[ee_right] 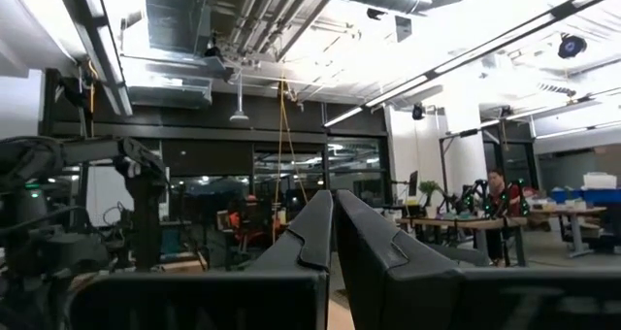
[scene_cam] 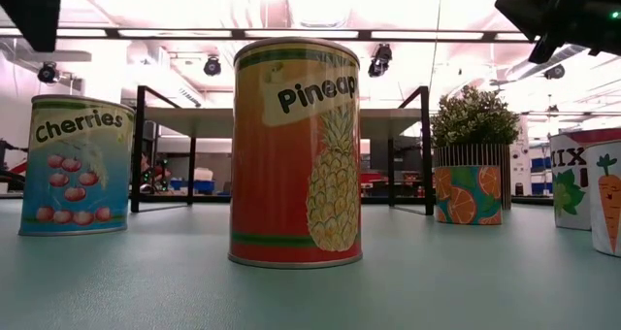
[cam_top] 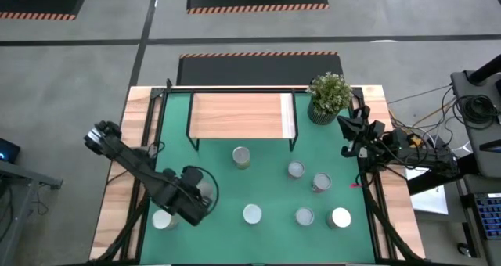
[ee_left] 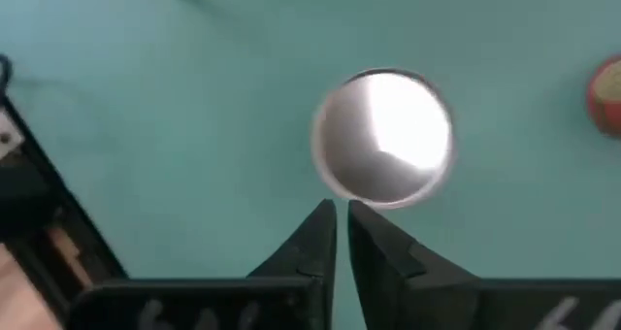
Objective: Pick and place cans onto a shelf
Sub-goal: Put the canned cherries on the shelf
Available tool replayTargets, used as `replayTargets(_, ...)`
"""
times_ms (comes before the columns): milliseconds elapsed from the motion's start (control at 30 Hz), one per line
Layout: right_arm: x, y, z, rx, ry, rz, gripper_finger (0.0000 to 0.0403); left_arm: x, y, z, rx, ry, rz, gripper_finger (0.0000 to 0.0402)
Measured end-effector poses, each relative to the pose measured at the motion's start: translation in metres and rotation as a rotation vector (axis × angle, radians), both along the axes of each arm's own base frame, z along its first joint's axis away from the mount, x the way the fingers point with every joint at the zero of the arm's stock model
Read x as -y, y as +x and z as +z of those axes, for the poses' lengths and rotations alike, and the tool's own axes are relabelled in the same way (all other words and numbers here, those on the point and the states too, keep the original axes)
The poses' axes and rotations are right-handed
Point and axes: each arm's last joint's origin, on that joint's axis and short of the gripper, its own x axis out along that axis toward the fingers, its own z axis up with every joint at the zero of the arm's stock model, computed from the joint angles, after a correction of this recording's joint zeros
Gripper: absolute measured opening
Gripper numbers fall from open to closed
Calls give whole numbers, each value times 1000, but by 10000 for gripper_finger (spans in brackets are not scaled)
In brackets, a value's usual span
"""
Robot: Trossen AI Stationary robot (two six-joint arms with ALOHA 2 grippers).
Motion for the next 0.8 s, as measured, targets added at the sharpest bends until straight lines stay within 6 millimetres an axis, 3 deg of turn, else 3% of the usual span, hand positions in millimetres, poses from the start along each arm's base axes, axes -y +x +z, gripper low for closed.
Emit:
replayTargets(167,0,0,0,4,7,5,9,9,13,1,18,-12,33,84)
replayTargets(500,0,0,1,8,20,13,9,5,13,1,47,4,105,245)
replayTargets(633,0,0,1,9,19,13,9,6,15,0,27,13,11,281)
replayTargets(800,0,0,1,10,18,13,9,6,17,-1,26,-15,30,300)
